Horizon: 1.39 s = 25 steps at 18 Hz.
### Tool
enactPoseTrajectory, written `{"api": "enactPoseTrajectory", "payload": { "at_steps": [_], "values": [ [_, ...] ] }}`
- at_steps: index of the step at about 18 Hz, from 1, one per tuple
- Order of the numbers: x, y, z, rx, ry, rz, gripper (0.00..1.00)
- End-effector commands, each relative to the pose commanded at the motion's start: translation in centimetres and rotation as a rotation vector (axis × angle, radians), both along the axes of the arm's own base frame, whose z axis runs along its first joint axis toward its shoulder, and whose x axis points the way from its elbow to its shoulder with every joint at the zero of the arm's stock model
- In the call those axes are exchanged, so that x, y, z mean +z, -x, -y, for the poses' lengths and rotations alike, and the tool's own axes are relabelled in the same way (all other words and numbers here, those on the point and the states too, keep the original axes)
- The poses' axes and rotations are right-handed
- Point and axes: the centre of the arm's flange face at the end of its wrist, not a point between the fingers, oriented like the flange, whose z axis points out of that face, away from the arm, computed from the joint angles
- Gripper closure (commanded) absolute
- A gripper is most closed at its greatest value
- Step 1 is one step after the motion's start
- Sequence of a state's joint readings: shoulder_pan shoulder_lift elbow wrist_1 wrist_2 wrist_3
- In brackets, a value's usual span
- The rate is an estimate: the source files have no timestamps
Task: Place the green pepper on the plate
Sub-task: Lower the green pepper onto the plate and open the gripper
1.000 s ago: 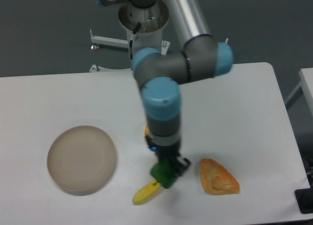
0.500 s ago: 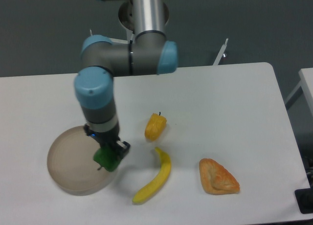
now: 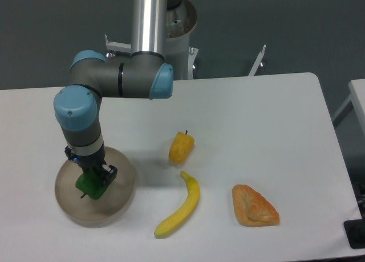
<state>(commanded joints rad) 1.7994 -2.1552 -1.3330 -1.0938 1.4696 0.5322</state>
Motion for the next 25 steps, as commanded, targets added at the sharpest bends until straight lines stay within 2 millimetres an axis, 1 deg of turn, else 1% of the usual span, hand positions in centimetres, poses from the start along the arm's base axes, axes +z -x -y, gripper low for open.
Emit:
{"api": "enactPoseTrajectory", "payload": {
  "at_steps": [13, 19, 23, 25],
  "values": [
    [-1.7, 0.1, -0.3, -0.002, 0.019, 0.007, 0.45],
    [-2.0, 0.0, -0.3, 0.001, 0.025, 0.009, 0.45],
    [-2.6, 0.0, -0.2, 0.001, 0.036, 0.010, 0.45],
    [-2.4, 0.0, -0.2, 0.001, 0.032, 0.011, 0.45]
  ]
}}
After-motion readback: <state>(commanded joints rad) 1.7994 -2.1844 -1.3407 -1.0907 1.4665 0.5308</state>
